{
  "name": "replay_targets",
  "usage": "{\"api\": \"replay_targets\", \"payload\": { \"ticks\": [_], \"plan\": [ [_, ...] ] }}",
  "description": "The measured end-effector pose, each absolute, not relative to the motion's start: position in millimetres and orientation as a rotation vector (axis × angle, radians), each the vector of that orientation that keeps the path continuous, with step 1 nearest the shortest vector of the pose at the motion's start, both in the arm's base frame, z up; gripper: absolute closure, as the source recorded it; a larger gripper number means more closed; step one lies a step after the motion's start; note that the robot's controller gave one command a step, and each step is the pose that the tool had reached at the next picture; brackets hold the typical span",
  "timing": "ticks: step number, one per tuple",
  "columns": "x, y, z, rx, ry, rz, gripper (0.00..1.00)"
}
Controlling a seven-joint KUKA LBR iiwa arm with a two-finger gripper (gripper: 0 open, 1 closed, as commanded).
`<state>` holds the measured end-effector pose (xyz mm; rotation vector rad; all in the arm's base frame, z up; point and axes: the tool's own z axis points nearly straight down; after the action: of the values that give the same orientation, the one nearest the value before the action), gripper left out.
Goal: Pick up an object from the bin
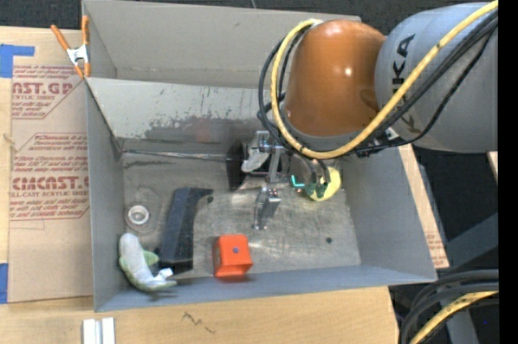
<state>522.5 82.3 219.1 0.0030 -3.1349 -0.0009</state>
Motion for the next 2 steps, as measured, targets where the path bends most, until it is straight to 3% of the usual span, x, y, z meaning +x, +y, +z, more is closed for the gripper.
{"api": "replay_targets", "payload": {
  "ticks": [2],
  "plan": [
    [524.8, 81.8, 222.7, 0.015, -3.142, -0.002, 0.0]
  ]
}}
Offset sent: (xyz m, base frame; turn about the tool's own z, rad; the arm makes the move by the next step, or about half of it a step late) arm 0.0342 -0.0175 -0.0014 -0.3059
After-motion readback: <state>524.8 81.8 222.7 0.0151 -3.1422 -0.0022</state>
